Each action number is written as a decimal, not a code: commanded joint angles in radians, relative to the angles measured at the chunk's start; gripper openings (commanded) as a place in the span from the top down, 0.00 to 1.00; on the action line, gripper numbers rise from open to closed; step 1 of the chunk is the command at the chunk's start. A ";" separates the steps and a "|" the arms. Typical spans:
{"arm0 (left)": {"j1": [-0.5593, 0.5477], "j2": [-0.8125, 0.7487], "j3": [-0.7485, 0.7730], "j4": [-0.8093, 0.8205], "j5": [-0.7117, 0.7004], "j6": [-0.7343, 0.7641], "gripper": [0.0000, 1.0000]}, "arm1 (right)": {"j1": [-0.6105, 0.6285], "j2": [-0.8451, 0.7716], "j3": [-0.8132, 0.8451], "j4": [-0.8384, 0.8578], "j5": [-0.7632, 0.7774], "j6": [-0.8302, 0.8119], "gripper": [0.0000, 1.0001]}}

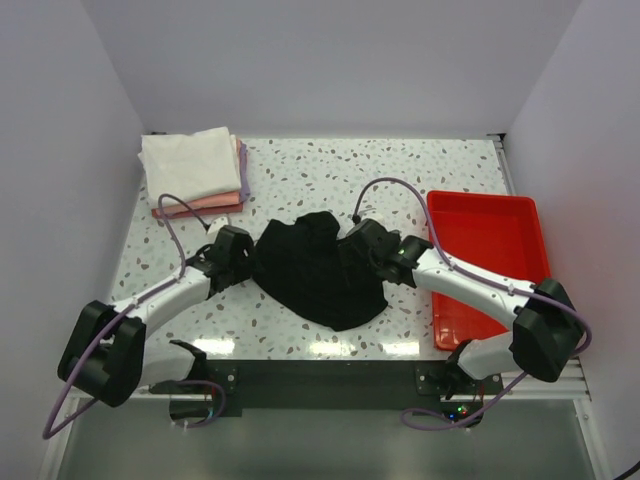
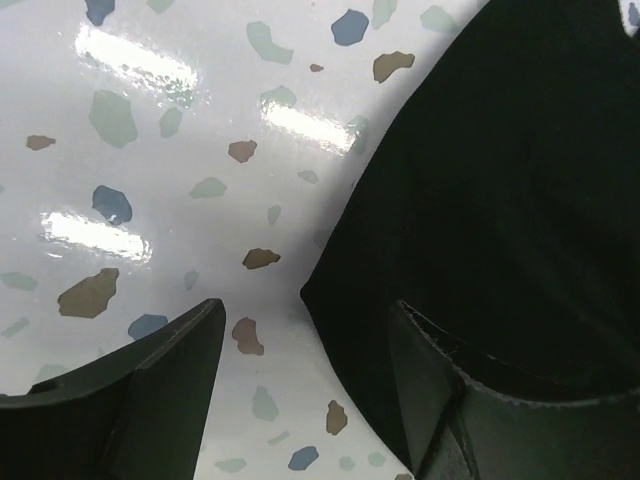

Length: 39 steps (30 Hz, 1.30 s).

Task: Fold and stack the t-shirts
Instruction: Flatten the tshirt out

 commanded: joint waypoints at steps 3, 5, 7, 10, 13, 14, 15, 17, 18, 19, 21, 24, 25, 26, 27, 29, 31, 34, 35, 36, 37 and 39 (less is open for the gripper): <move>0.029 0.055 -0.030 0.144 0.092 0.031 0.38 | -0.008 -0.017 -0.025 0.027 0.010 0.060 0.01; 0.029 0.078 -0.042 0.174 0.114 0.034 0.43 | -0.012 -0.024 -0.032 0.030 0.010 0.066 0.01; 0.030 0.102 -0.045 0.196 0.121 0.033 0.46 | -0.013 -0.030 -0.043 0.030 0.005 0.077 0.01; 0.030 0.127 -0.040 0.200 0.128 0.034 0.65 | -0.018 -0.044 -0.055 0.020 0.007 0.095 0.01; 0.030 0.124 -0.042 0.211 0.128 0.036 0.84 | -0.022 -0.056 -0.074 0.006 0.008 0.117 0.01; 0.030 0.121 -0.041 0.213 0.123 0.040 0.91 | -0.024 -0.063 -0.078 -0.003 0.008 0.123 0.01; 0.032 0.120 -0.041 0.214 0.120 0.040 0.97 | -0.024 -0.066 -0.090 -0.007 0.008 0.133 0.01; 0.032 0.109 -0.027 0.199 0.094 0.048 1.00 | -0.025 -0.064 -0.100 -0.025 0.002 0.153 0.02; 0.032 0.103 -0.019 0.159 0.077 0.048 1.00 | -0.027 -0.060 -0.106 -0.030 -0.003 0.172 0.02; 0.030 0.097 -0.010 0.136 0.059 0.048 1.00 | -0.027 -0.055 -0.107 -0.037 -0.007 0.181 0.02; 0.032 0.078 0.001 0.099 0.016 0.045 1.00 | -0.027 -0.034 -0.115 -0.054 -0.013 0.208 0.05; 0.032 0.012 -0.019 0.062 -0.006 0.039 1.00 | -0.027 -0.014 -0.133 -0.059 -0.045 0.228 0.12; 0.032 -0.024 -0.027 0.052 -0.007 0.033 1.00 | -0.027 -0.009 -0.140 -0.057 -0.058 0.232 0.15; 0.032 -0.041 -0.042 0.049 -0.003 0.033 1.00 | -0.025 -0.007 -0.159 -0.053 -0.074 0.247 0.21; 0.032 -0.073 -0.050 0.045 0.000 0.031 1.00 | -0.027 -0.006 -0.170 -0.043 -0.087 0.255 0.23; 0.032 -0.100 -0.068 0.042 0.011 0.027 1.00 | -0.027 -0.006 -0.204 0.018 -0.128 0.267 0.28; 0.032 -0.127 -0.076 0.042 0.016 0.020 1.00 | -0.027 0.006 -0.213 0.068 -0.188 0.278 0.30; 0.032 -0.141 -0.073 0.030 0.020 0.016 1.00 | -0.027 0.032 -0.224 0.096 -0.223 0.298 0.39; 0.032 -0.141 -0.071 0.026 0.020 0.013 1.00 | -0.027 0.039 -0.227 0.101 -0.230 0.299 0.41; 0.032 -0.144 -0.071 0.021 0.020 0.013 1.00 | -0.027 0.043 -0.230 0.105 -0.237 0.301 0.43; 0.032 -0.144 -0.073 0.022 0.023 0.011 1.00 | -0.025 0.051 -0.235 0.119 -0.245 0.304 0.45; 0.032 -0.147 -0.073 0.019 0.026 0.010 1.00 | -0.027 0.058 -0.247 0.133 -0.253 0.311 0.55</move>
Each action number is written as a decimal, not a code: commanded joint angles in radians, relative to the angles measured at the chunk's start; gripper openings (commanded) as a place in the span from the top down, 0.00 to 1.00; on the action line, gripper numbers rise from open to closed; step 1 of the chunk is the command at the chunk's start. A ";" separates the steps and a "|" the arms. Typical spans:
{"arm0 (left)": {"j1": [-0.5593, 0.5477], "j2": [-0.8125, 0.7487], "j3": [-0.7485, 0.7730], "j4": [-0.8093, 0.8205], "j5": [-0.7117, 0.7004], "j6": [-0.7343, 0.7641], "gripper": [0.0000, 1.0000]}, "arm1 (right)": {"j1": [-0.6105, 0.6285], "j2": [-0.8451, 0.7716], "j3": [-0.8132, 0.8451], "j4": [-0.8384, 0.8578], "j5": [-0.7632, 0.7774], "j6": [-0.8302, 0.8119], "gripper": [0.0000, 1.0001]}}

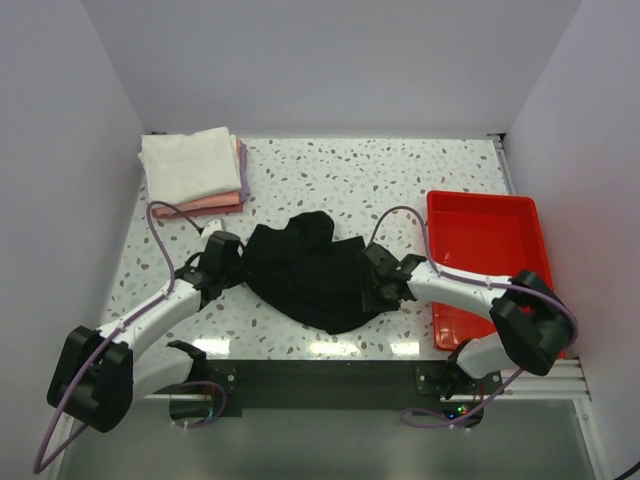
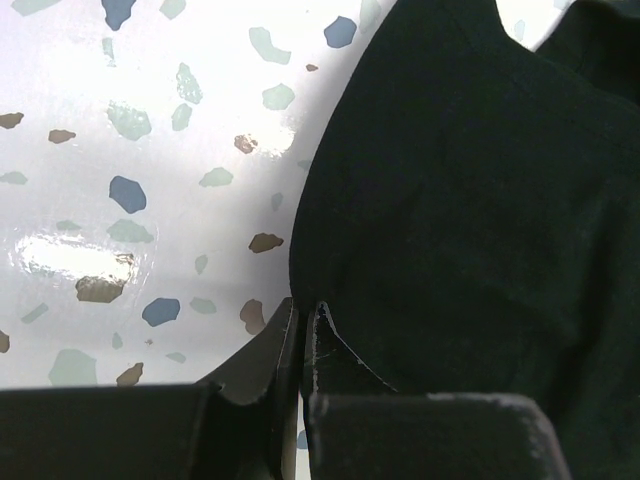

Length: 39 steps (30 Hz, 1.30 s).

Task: Fold and stack the t-shirts
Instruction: Flatten the tshirt out

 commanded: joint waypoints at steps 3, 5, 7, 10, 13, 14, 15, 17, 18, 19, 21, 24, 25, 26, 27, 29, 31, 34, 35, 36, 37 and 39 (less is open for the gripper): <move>0.008 -0.030 -0.005 -0.006 -0.006 -0.018 1.00 | -0.002 0.023 -0.038 0.098 -0.071 0.047 0.82; 0.007 -0.039 -0.004 -0.006 -0.005 -0.017 1.00 | -0.002 0.008 -0.059 0.138 -0.094 0.047 0.99; 0.008 -0.056 0.010 -0.021 -0.008 -0.015 1.00 | -0.002 -0.017 -0.050 0.126 -0.076 0.038 1.00; 0.008 -0.091 0.047 -0.047 -0.026 -0.008 1.00 | -0.002 -0.083 0.014 0.074 -0.011 -0.020 1.00; 0.008 -0.127 0.114 -0.076 -0.069 -0.010 1.00 | -0.002 -0.152 0.121 0.000 0.081 -0.089 1.00; 0.008 -0.133 0.140 -0.089 -0.078 -0.014 1.00 | -0.002 -0.165 0.181 -0.015 0.105 -0.120 1.00; 0.008 -0.140 0.169 -0.110 -0.083 -0.012 1.00 | 0.000 -0.194 0.210 -0.028 0.150 -0.129 1.00; 0.008 -0.143 0.258 -0.122 -0.087 0.005 1.00 | -0.002 -0.222 0.287 -0.051 0.182 -0.161 1.00; 0.007 -0.148 0.322 -0.133 -0.089 0.018 1.00 | -0.002 -0.253 0.310 -0.054 0.219 -0.171 1.00; 0.007 -0.151 0.355 -0.139 -0.093 0.025 1.00 | -0.002 -0.265 0.334 -0.057 0.231 -0.180 1.00; 0.007 -0.168 0.441 -0.147 -0.101 0.042 1.00 | 0.000 -0.293 0.405 -0.055 0.263 -0.204 1.00; 0.007 -0.199 0.546 -0.159 -0.135 0.057 1.00 | -0.002 -0.336 0.483 -0.034 0.294 -0.238 1.00; 0.007 -0.206 0.573 -0.159 -0.144 0.065 1.00 | -0.002 -0.357 0.525 -0.034 0.306 -0.261 1.00; 0.007 -0.223 0.599 -0.162 -0.147 0.068 1.00 | 0.000 -0.365 0.552 -0.038 0.316 -0.272 1.00; 0.007 -0.232 0.649 -0.162 -0.150 0.086 1.00 | -0.002 -0.374 0.577 -0.044 0.326 -0.284 1.00; 0.007 -0.260 0.696 -0.159 -0.153 0.101 1.00 | -0.002 -0.399 0.649 -0.051 0.323 -0.333 1.00; 0.007 -0.283 0.762 -0.158 -0.155 0.121 1.00 | -0.002 -0.414 0.715 -0.060 0.322 -0.358 1.00; 0.007 -0.334 0.826 -0.133 -0.147 0.143 1.00 | 0.000 -0.432 0.811 -0.081 0.290 -0.410 1.00; 0.007 -0.361 0.844 -0.104 -0.121 0.157 1.00 | -0.002 -0.439 0.857 -0.095 0.256 -0.416 1.00; 0.008 -0.375 0.852 -0.090 -0.121 0.163 1.00 | -0.002 -0.442 0.858 -0.104 0.227 -0.416 1.00; 0.007 -0.387 0.857 -0.078 -0.085 0.167 1.00 | -0.002 -0.445 0.894 -0.113 0.196 -0.410 1.00; 0.007 -0.416 0.883 -0.078 -0.055 0.170 1.00 | 0.000 -0.460 0.916 -0.121 0.083 -0.405 1.00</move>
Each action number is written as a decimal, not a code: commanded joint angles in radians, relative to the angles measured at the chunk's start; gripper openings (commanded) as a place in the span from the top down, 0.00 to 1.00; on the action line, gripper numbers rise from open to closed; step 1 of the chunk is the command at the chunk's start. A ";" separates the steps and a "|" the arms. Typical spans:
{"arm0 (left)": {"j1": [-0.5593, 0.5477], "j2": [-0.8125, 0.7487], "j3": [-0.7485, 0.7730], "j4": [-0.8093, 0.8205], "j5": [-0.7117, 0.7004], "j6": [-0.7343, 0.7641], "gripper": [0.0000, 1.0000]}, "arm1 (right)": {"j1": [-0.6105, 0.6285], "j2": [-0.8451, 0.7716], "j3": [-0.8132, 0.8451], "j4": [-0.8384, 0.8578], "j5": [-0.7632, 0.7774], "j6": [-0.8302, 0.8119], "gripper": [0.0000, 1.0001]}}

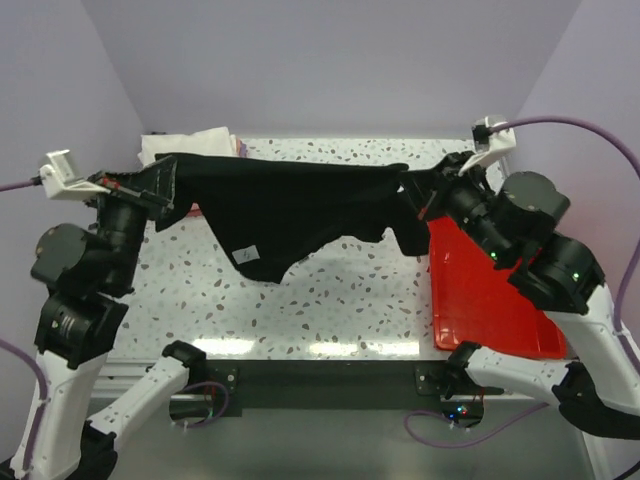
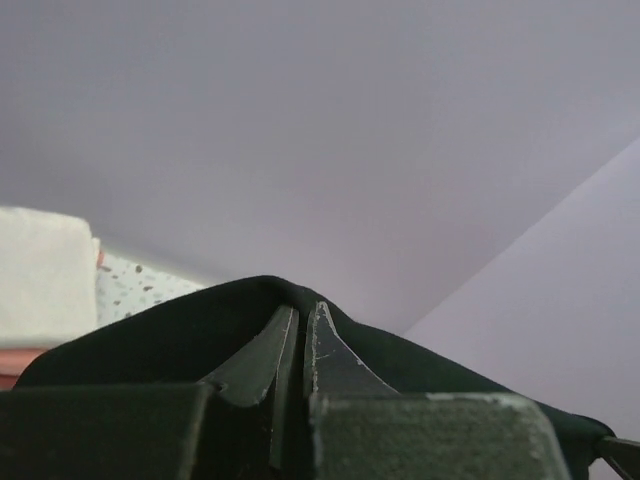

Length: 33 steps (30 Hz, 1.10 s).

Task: Fold and stack the t-shirts
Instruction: Flatten the tshirt out

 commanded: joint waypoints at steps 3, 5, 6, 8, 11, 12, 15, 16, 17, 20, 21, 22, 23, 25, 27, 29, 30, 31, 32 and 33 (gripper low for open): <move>0.006 -0.084 0.078 0.065 0.084 0.030 1.00 | -0.002 -0.058 0.086 -0.013 -0.212 -0.022 1.00; 0.008 -0.114 0.087 0.074 0.135 0.030 1.00 | -0.002 -0.064 0.110 -0.017 -0.232 -0.017 1.00; 0.006 -0.121 0.108 0.066 0.149 0.027 1.00 | 0.000 -0.065 0.119 -0.022 -0.240 -0.018 1.00; 0.006 -0.134 0.137 0.021 0.164 0.018 1.00 | -0.002 -0.070 0.149 -0.040 -0.268 -0.018 1.00; 0.008 -0.148 0.200 -0.027 0.190 0.015 1.00 | -0.002 -0.088 0.169 -0.074 -0.274 0.003 1.00; 0.008 -0.150 0.207 -0.036 0.195 0.006 1.00 | -0.002 -0.093 0.167 -0.080 -0.278 0.006 1.00; 0.009 -0.157 0.197 -0.053 0.201 -0.013 1.00 | -0.002 -0.114 0.150 -0.088 -0.260 0.017 1.00; 0.009 -0.157 0.193 -0.055 0.196 -0.017 1.00 | -0.002 -0.116 0.144 -0.093 -0.249 0.015 1.00; 0.009 -0.150 0.182 -0.064 0.189 -0.019 1.00 | -0.002 -0.107 0.141 -0.100 -0.245 0.021 1.00; 0.009 -0.112 0.159 -0.107 0.106 -0.021 1.00 | 0.000 -0.066 0.135 -0.111 -0.200 0.011 1.00; 0.009 -0.098 0.130 -0.124 0.069 -0.022 1.00 | -0.002 -0.018 0.139 -0.123 -0.176 0.009 1.00; 0.009 -0.064 0.113 -0.165 -0.008 -0.028 1.00 | -0.002 0.006 0.138 -0.126 -0.154 -0.014 1.00; 0.009 -0.044 0.093 -0.184 -0.053 -0.033 1.00 | -0.002 0.040 0.138 -0.131 -0.121 -0.021 1.00; 0.009 0.003 0.014 -0.217 -0.208 -0.053 1.00 | -0.023 0.141 0.117 -0.130 -0.044 -0.038 1.00; 0.011 0.103 -0.063 -0.280 -0.314 -0.118 1.00 | -0.175 0.259 0.100 -0.094 -0.240 -0.031 1.00; 0.037 0.230 -0.105 -0.314 -0.348 -0.136 1.00 | -0.287 0.345 0.058 -0.018 -0.387 -0.020 1.00; 0.063 0.273 -0.120 -0.302 -0.327 -0.131 0.96 | -0.342 0.476 0.096 0.007 -0.407 -0.020 1.00; 0.096 0.315 -0.137 -0.282 -0.296 -0.130 0.91 | -0.353 0.544 0.137 0.001 -0.409 -0.064 0.99; 0.186 0.396 -0.148 -0.245 -0.240 -0.107 0.88 | -0.358 0.624 0.183 0.001 -0.398 -0.098 0.98; 0.228 0.434 -0.145 -0.228 -0.115 -0.096 0.85 | -0.362 0.693 0.287 -0.007 -0.386 -0.120 0.95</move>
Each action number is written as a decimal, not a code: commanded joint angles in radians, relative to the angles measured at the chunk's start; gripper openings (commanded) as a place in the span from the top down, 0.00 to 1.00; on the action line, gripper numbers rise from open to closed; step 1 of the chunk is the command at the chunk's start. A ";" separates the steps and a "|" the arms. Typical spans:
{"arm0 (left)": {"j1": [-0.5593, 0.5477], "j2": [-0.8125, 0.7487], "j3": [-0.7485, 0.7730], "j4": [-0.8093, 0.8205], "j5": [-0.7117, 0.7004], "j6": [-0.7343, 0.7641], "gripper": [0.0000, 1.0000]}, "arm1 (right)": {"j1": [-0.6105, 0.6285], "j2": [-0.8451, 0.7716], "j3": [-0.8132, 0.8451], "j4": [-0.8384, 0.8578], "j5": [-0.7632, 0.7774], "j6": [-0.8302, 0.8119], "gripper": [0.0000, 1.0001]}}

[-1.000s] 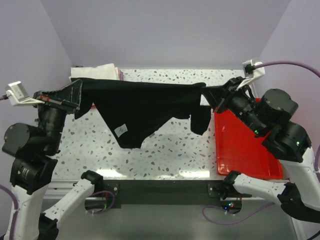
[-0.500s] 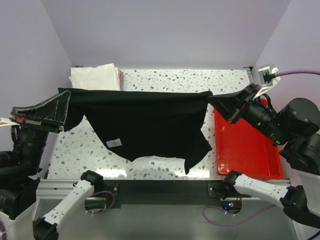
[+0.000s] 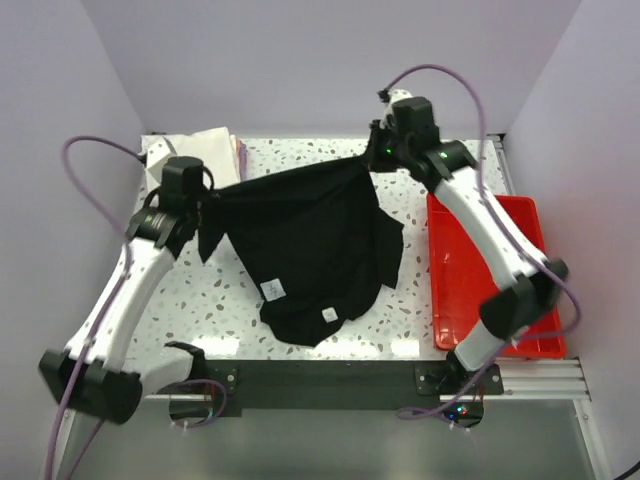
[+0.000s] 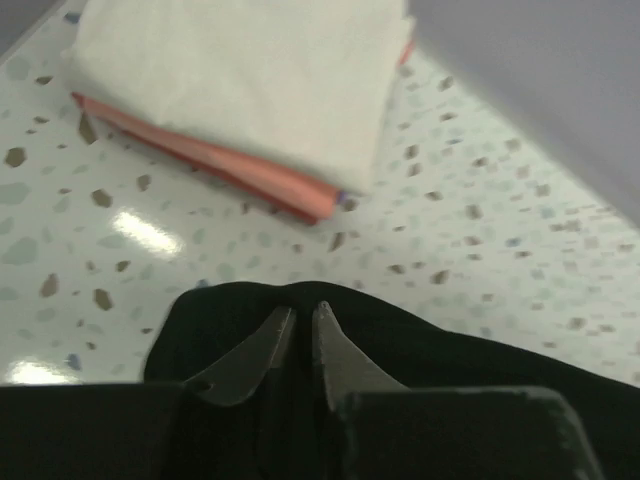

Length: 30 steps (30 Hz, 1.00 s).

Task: Fold and stack the t-shirts
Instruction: Flatten the tshirt out

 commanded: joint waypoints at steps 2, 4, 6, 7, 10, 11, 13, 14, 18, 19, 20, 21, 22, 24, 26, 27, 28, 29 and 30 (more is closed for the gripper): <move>0.185 0.151 0.000 0.066 0.153 0.049 0.61 | -0.037 0.349 0.231 0.038 -0.016 -0.156 0.72; 0.185 0.188 0.018 0.062 0.178 0.036 0.34 | -0.038 0.466 0.391 -0.012 -0.002 -0.188 0.36; 0.185 0.173 -0.003 0.080 0.195 0.044 0.00 | -0.037 0.571 0.492 -0.105 -0.002 -0.184 0.01; 0.183 0.138 -0.016 0.094 0.197 0.047 0.00 | -0.035 0.577 0.484 -0.115 -0.007 -0.186 0.01; 0.185 0.051 -0.101 0.115 0.203 0.047 0.00 | -0.035 0.472 0.272 -0.028 -0.016 -0.161 0.01; 0.183 0.029 -0.153 0.117 0.209 0.040 0.00 | -0.034 0.382 0.205 0.001 -0.028 -0.153 0.01; 0.185 -0.032 -0.210 0.135 0.229 0.029 0.00 | -0.015 0.289 0.019 0.058 -0.040 -0.127 0.01; 0.185 -0.052 -0.261 0.134 0.233 0.017 0.00 | -0.003 0.248 -0.041 0.070 -0.040 -0.115 0.01; 0.185 -0.126 -0.352 0.109 0.238 -0.013 0.00 | 0.179 0.041 -0.335 0.120 0.037 -0.078 0.01; 0.185 -0.154 -0.364 0.103 0.238 -0.017 0.00 | 0.216 0.022 -0.371 0.118 0.047 -0.045 0.01; 0.185 -0.168 -0.390 0.100 0.240 -0.031 0.00 | 0.288 0.002 -0.407 0.123 0.047 -0.032 0.01; 0.185 -0.180 -0.402 0.098 0.243 -0.036 0.00 | 0.322 -0.010 -0.440 0.142 0.044 -0.018 0.01; 0.183 -0.206 -0.413 0.103 0.247 -0.040 0.00 | 0.354 -0.024 -0.490 0.149 0.038 0.017 0.01; 0.185 -0.229 -0.454 0.111 0.249 -0.059 0.00 | 0.444 -0.023 -0.538 0.176 0.015 0.038 0.01; 0.185 -0.249 -0.479 0.126 0.261 -0.069 0.00 | 0.501 0.013 -0.547 0.183 0.004 0.051 0.01; 0.185 -0.249 -0.485 0.135 0.285 -0.066 0.00 | 0.540 0.028 -0.547 0.167 0.009 0.051 0.01; 0.185 -0.247 -0.488 0.164 0.304 -0.057 0.00 | 0.549 0.049 -0.547 0.158 0.036 0.075 0.01; 0.185 -0.243 -0.493 0.187 0.331 -0.030 0.00 | 0.554 0.054 -0.553 0.153 0.044 0.090 0.01; 0.183 -0.235 -0.494 0.213 0.363 -0.016 0.00 | 0.552 0.056 -0.560 0.160 0.048 0.103 0.01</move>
